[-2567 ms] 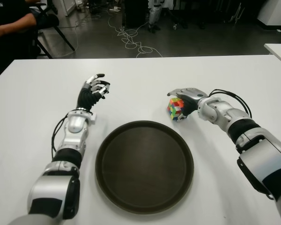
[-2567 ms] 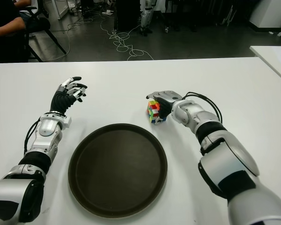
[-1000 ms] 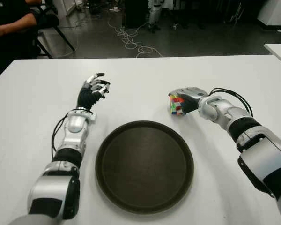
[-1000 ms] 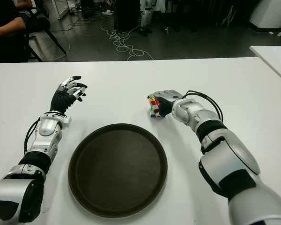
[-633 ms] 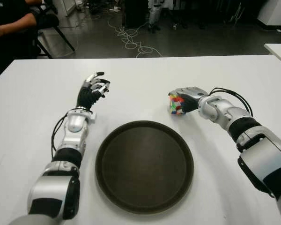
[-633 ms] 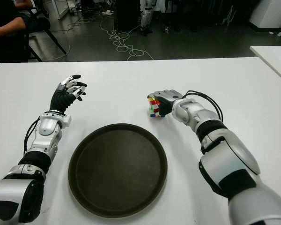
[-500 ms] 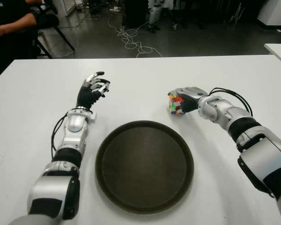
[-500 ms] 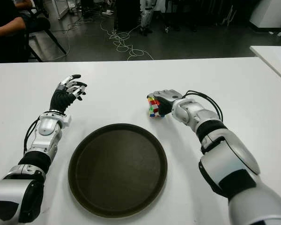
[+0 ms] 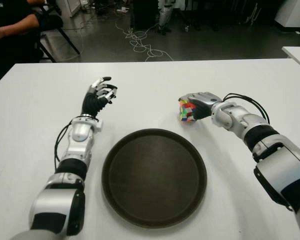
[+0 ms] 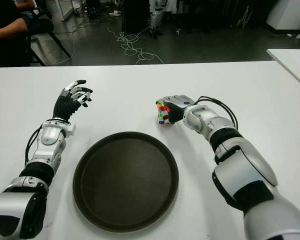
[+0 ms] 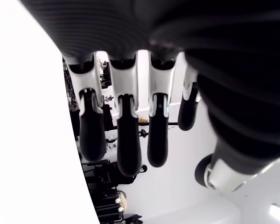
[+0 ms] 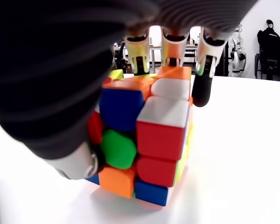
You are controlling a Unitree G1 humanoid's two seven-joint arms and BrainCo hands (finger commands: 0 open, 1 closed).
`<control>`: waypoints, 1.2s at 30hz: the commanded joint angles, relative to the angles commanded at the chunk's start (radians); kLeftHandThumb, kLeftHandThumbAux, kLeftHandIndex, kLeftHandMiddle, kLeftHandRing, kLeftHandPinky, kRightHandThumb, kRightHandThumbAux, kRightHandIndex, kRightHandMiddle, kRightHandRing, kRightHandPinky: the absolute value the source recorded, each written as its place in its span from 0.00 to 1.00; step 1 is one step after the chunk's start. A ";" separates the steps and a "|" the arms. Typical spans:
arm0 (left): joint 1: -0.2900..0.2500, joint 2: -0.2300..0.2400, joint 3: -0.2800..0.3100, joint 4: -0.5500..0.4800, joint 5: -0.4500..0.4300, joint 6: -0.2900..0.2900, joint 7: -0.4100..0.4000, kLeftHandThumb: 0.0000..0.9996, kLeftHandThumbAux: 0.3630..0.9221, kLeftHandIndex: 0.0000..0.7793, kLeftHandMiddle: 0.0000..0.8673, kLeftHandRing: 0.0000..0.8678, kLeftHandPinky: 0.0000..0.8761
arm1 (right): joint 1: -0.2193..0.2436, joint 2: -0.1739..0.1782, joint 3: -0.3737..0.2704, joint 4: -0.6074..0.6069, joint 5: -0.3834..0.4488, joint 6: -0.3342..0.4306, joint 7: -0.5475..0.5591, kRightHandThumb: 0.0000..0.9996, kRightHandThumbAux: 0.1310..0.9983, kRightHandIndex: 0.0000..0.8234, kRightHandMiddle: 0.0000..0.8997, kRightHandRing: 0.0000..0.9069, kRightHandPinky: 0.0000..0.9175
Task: Pick up the Rubik's Cube and put it in the plate
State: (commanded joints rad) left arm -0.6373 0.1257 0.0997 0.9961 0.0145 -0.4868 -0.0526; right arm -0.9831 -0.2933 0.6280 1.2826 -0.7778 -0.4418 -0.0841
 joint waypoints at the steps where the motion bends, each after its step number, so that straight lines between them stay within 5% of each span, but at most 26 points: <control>1: 0.000 0.000 0.000 0.000 0.000 0.000 0.000 0.27 0.55 0.28 0.46 0.55 0.62 | 0.000 0.000 0.000 0.000 0.000 0.000 -0.002 0.69 0.70 0.50 0.57 0.59 0.55; 15: -0.006 -0.002 -0.001 0.015 0.001 -0.009 0.001 0.29 0.56 0.29 0.47 0.56 0.62 | -0.004 -0.014 0.012 -0.008 -0.018 -0.026 -0.083 0.69 0.70 0.51 0.59 0.61 0.56; 22: -0.009 -0.004 -0.001 0.020 0.002 -0.010 0.006 0.28 0.55 0.30 0.47 0.55 0.62 | -0.015 -0.078 -0.007 -0.116 -0.008 -0.083 -0.096 0.69 0.70 0.51 0.62 0.63 0.57; 36: -0.015 -0.003 -0.001 0.032 0.002 -0.011 0.009 0.29 0.54 0.28 0.45 0.55 0.63 | 0.035 -0.107 -0.049 -0.269 -0.004 -0.014 -0.144 0.69 0.70 0.50 0.58 0.60 0.54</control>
State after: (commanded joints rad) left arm -0.6525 0.1228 0.0991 1.0286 0.0162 -0.4981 -0.0439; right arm -0.9484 -0.4007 0.5790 1.0139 -0.7819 -0.4561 -0.2283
